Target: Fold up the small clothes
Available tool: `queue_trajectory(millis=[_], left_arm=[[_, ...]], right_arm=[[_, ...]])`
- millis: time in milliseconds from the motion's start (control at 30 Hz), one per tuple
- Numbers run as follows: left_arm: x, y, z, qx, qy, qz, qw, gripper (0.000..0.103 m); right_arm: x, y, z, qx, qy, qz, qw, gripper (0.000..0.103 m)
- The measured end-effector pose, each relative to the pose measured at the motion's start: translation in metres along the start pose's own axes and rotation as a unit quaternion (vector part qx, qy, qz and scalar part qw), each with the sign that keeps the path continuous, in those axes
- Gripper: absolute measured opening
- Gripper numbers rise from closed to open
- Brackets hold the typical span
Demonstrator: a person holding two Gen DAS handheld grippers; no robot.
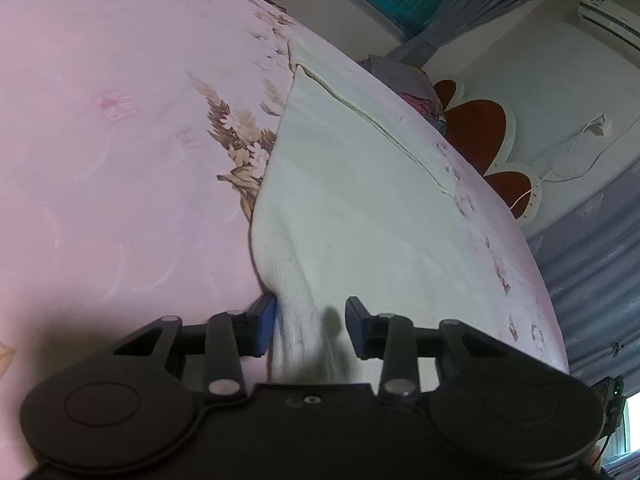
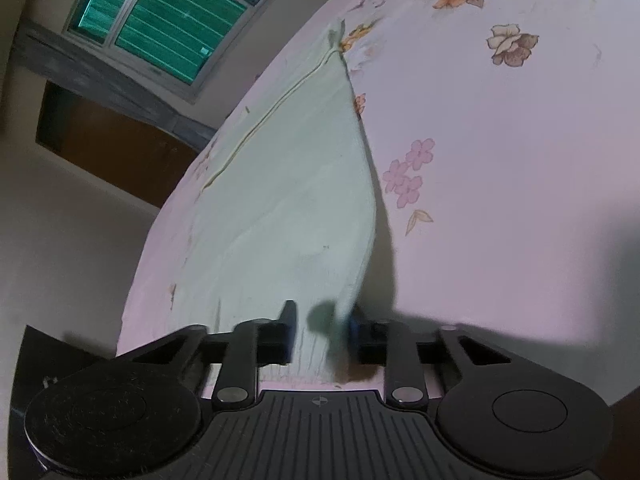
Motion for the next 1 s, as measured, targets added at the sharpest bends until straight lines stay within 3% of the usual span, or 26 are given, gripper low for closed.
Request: queue_trajectory(millis=[33,67,267,400,533,833,1000], left_arm=[[0.000,-0.001,0.001,0.008,0.002,0.006,0.9999,0.008],[-0.001,-0.003,0.001,0.021,0.004,0.011,0.9997,0.006],[-0.001,0.006,-0.012,-0.003,0.040,-0.006,0.9992,0.006],[0.005,0.001,-0.016,-0.017,0.059,-0.067,0.9958,0.006],[0.021,0.013,-0.021,-0.035,0.079,-0.079,0.9931,0.006],[0.095,0.058,-0.017,-0.076,0.145,-0.093,0.9821,0.006],[0.150,0.079,0.008,-0.097,0.159,-0.086,0.9788,0.006]], right_arm=[[0.001,0.000,0.002,0.004,0.000,0.005,1.000,0.011],[0.002,0.000,0.002,0.006,0.000,0.007,1.000,0.006],[0.006,-0.012,-0.013,0.035,0.021,-0.014,0.999,0.004],[0.008,-0.003,-0.017,0.036,0.034,0.004,0.999,0.004],[0.024,-0.015,-0.021,0.064,0.057,0.006,0.996,0.003],[0.096,-0.075,-0.020,0.095,0.119,-0.047,0.987,0.003],[0.145,-0.111,-0.009,0.106,0.150,-0.069,0.981,0.003]])
Point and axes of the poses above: each gripper's, at about its wrist camera, not at the fingertips, and z roughly the way its jaws point, y to its right, x to its top, the point moved 7 cm from there along z, roughly the way its jaws point, and after that the axes turned 9 degrees about y, right-handed, at the moved point
